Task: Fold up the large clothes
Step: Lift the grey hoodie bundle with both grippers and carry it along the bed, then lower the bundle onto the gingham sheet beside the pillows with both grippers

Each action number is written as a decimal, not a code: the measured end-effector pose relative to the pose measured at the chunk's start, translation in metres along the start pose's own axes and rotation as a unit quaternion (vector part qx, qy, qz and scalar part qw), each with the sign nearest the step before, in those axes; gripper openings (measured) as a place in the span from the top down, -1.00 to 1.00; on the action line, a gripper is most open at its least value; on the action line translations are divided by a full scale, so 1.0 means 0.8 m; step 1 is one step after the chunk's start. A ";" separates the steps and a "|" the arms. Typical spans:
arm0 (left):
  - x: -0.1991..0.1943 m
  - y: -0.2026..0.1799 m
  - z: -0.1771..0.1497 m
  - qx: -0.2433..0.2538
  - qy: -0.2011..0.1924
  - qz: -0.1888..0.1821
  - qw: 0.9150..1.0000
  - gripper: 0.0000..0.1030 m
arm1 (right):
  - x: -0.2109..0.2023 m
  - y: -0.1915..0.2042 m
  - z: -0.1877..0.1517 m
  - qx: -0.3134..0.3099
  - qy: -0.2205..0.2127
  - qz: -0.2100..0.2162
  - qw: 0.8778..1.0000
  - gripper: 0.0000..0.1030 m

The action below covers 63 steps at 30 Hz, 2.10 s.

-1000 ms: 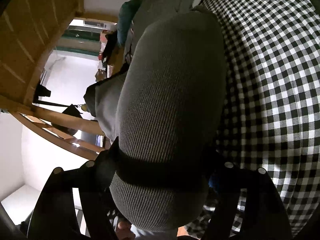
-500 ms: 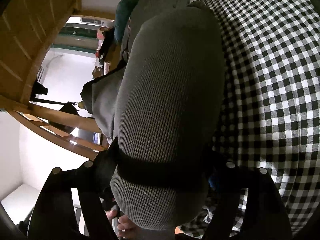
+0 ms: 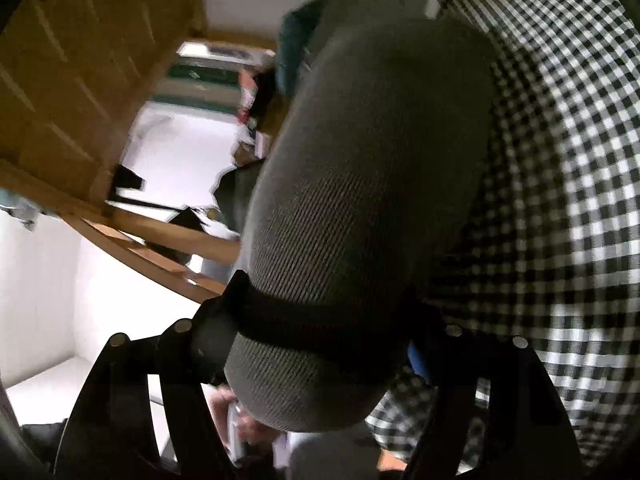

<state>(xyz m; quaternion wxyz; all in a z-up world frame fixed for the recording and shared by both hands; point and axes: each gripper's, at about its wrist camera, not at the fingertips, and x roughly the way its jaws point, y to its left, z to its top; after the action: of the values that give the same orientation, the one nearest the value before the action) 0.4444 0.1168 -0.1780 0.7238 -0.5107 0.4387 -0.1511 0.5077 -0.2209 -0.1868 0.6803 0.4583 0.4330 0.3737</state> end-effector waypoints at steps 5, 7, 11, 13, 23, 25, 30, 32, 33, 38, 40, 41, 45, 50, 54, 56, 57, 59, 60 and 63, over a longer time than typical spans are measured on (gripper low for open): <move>0.049 0.009 0.011 -0.026 0.061 0.062 0.996 -0.84 | 0.017 -0.049 0.006 0.089 0.015 -0.018 0.996 -0.95; 0.050 -0.030 0.009 0.032 0.048 0.075 0.996 -0.84 | 0.025 -0.038 0.006 0.063 0.013 -0.041 0.997 -0.89; 0.039 -0.089 0.018 0.085 0.020 0.065 0.994 -0.84 | -0.011 0.006 0.004 0.007 -0.036 -0.024 0.999 -0.52; 0.044 -0.112 0.018 0.098 0.041 0.048 0.993 -0.85 | -0.027 0.009 0.005 0.009 -0.047 -0.012 0.999 -0.52; 0.066 -0.115 0.007 0.115 0.061 0.070 0.989 -0.85 | -0.044 -0.016 -0.008 0.005 -0.056 -0.008 0.998 -0.52; 0.044 -0.148 -0.009 0.155 0.050 0.078 0.984 -0.85 | -0.052 0.006 -0.008 0.000 -0.065 0.011 0.998 -0.52; 0.042 -0.194 0.000 0.153 0.066 0.080 0.983 -0.85 | -0.070 0.044 -0.002 -0.008 -0.057 0.005 0.998 -0.52; 0.029 -0.182 0.001 0.144 0.072 0.086 0.983 -0.85 | -0.071 0.050 0.000 -0.005 -0.049 -0.011 0.999 -0.53; 0.029 -0.180 -0.001 0.138 0.074 0.098 0.983 -0.85 | -0.068 0.052 -0.002 -0.002 -0.043 -0.021 0.999 -0.53; -0.003 -0.217 -0.023 0.215 0.039 0.091 0.972 -0.85 | -0.080 0.065 -0.021 -0.028 -0.061 0.001 0.998 -0.52; -0.015 -0.241 -0.031 0.247 0.020 0.071 0.966 -0.85 | -0.094 0.079 -0.019 -0.039 -0.071 0.020 0.996 -0.52; -0.020 -0.242 -0.039 0.256 0.016 0.060 0.965 -0.85 | -0.104 0.089 -0.015 -0.048 -0.079 0.027 0.995 -0.52; -0.012 -0.264 -0.046 0.267 0.013 0.021 0.963 -0.85 | -0.134 0.116 -0.008 -0.087 -0.093 0.022 0.992 -0.52; 0.023 -0.240 -0.075 0.256 0.034 -0.013 0.966 -0.85 | -0.172 0.104 0.001 -0.105 -0.111 -0.006 0.988 -0.52; 0.071 -0.224 -0.084 0.233 0.062 -0.020 0.970 -0.71 | -0.193 0.073 0.011 -0.084 -0.118 -0.038 0.989 -0.51; 0.084 -0.239 -0.092 0.255 0.055 -0.014 0.965 -0.65 | -0.206 0.055 0.020 -0.068 -0.117 -0.036 0.990 -0.51; 0.088 -0.245 -0.096 0.264 0.050 -0.014 0.963 -0.64 | -0.211 0.050 0.024 -0.066 -0.119 -0.030 0.990 -0.51; 0.101 -0.261 -0.099 0.283 0.046 -0.013 0.958 -0.64 | -0.224 0.046 0.035 -0.066 -0.126 -0.020 0.990 -0.50; 0.109 -0.271 -0.098 0.286 0.047 -0.013 0.957 -0.63 | -0.230 0.047 0.045 -0.070 -0.132 -0.017 0.989 -0.50; 0.129 -0.292 -0.091 0.282 0.052 -0.016 0.958 -0.63 | -0.246 0.061 0.077 -0.098 -0.137 -0.026 0.985 -0.50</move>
<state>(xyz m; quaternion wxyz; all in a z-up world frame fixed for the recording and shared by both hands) 0.4990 -0.0971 -0.0306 0.8120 -0.2840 0.4069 -0.3073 0.4918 -0.4032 -0.0792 0.7843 0.4252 0.3083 0.3302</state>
